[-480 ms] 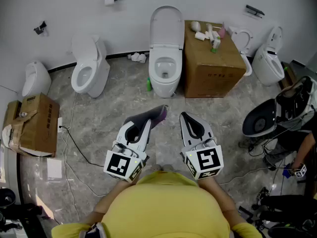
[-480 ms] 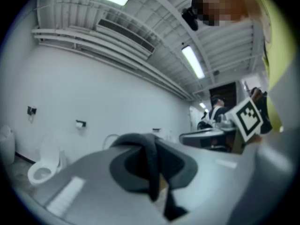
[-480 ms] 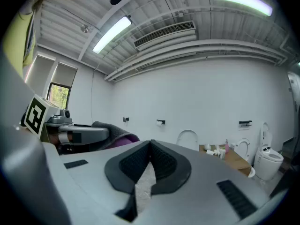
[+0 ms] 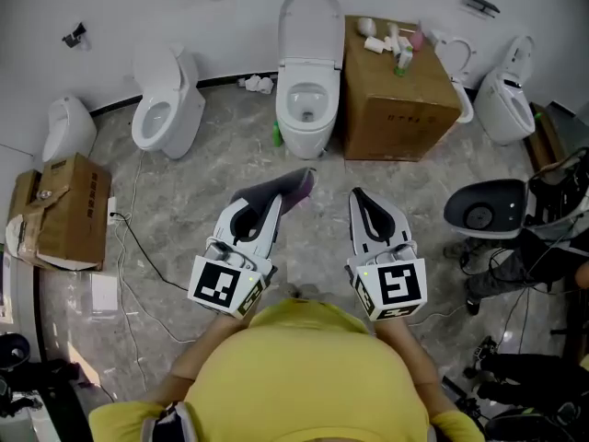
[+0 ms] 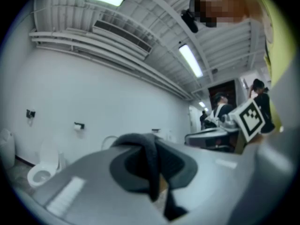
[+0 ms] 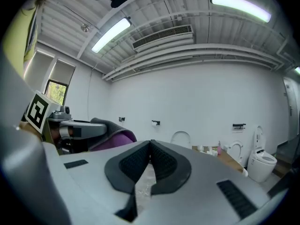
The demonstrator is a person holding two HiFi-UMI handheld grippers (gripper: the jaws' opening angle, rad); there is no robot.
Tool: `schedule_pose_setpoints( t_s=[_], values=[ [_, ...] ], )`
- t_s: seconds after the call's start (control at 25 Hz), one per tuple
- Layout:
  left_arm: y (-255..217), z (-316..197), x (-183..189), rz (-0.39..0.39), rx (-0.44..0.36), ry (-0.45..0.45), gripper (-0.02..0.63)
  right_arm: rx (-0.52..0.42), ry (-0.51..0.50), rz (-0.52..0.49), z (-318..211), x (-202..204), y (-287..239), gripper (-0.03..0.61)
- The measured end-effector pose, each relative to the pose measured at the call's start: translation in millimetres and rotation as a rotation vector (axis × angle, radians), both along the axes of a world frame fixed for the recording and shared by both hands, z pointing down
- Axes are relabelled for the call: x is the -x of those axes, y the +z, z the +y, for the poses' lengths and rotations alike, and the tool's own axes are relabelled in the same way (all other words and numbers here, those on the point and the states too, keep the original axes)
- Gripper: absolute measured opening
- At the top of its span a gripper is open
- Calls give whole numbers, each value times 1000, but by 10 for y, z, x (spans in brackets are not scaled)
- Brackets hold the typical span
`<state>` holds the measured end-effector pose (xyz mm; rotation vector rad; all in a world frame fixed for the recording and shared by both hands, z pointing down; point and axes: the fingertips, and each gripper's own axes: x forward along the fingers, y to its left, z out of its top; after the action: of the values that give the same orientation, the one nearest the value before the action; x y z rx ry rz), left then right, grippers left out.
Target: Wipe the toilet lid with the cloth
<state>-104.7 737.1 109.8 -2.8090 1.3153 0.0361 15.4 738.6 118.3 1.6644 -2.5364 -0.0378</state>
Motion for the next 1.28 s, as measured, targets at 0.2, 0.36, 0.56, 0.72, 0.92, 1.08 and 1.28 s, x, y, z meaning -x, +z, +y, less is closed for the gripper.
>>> schedule_pose_setpoints(
  t_s=[0.2, 0.36, 0.56, 0.72, 0.92, 1.08, 1.28],
  values=[
    [2, 12, -9, 10, -12, -49, 20, 8, 3, -30, 51, -254, 65, 17],
    [72, -40, 111, 0, 3, -93, 20, 24, 13, -42, 33, -363, 129, 17],
    [111, -213, 256, 6, 15, -144, 20, 46, 5, -33, -134, -399, 189, 17],
    [170, -465, 353, 15, 29, -153, 20, 46, 6, -24, -385, -338, 171, 15],
    [268, -973, 464, 34, 38, -147, 20, 60, 9, -6, -816, -211, 254, 17],
    [264, -1517, 486, 42, 40, -123, 20, 76, 20, -3, -1307, -148, 282, 17],
    [231, -2223, 536, 34, 39, -87, 20, 79, 47, -8, -2009, -62, 244, 17]
  ],
)
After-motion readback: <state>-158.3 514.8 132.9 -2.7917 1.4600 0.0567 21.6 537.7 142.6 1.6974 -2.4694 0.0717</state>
